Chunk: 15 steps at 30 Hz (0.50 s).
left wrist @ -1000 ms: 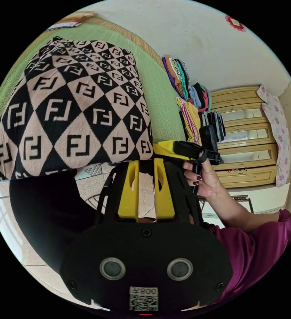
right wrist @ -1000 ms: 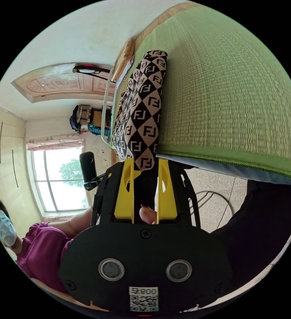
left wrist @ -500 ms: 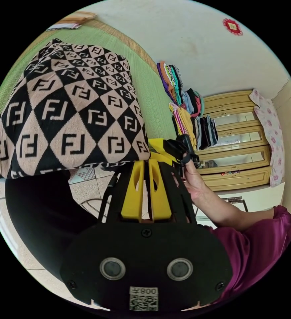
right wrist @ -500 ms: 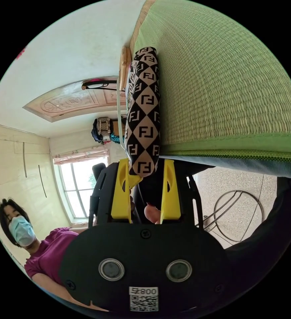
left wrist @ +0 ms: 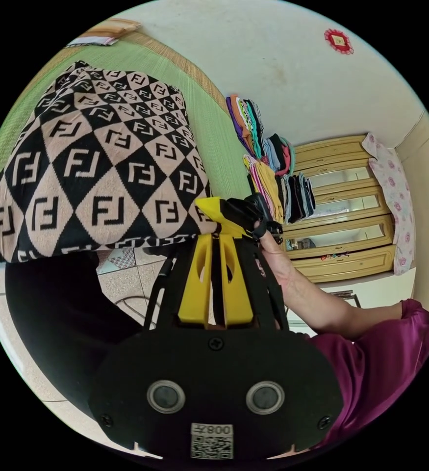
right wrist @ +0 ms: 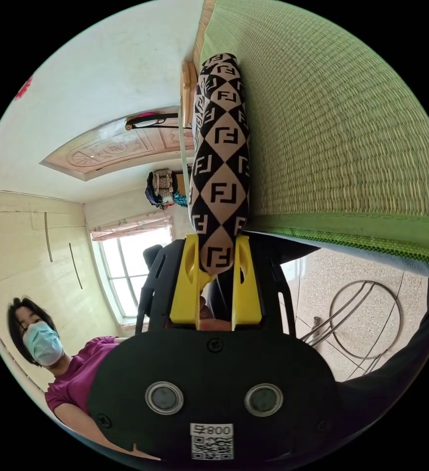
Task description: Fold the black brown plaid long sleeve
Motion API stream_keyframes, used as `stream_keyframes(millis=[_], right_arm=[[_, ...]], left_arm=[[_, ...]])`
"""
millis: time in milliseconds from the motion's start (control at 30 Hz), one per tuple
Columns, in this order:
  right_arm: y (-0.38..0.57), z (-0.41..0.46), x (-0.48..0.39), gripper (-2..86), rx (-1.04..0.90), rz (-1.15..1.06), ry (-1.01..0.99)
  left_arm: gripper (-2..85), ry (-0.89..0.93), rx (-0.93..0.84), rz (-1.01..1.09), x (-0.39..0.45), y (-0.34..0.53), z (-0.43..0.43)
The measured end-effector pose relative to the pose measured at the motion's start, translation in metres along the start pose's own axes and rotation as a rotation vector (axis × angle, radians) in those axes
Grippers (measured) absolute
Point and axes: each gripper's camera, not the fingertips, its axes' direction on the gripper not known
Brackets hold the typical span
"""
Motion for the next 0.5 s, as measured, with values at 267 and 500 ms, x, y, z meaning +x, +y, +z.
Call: stream_keyframes(millis=[267,500], right_arm=[[-0.002,0.02,-0.012,8.6,0.001,0.023,-0.008],[-0.008,0.033,-0.035,8.4,-0.003,0.009,-0.032]], left_arm=[[0.8,0.011,0.058,-0.033,-0.023,0.017,-0.056],[5.3,0.108,0.199,-0.178,-0.074,0.043,-0.125]])
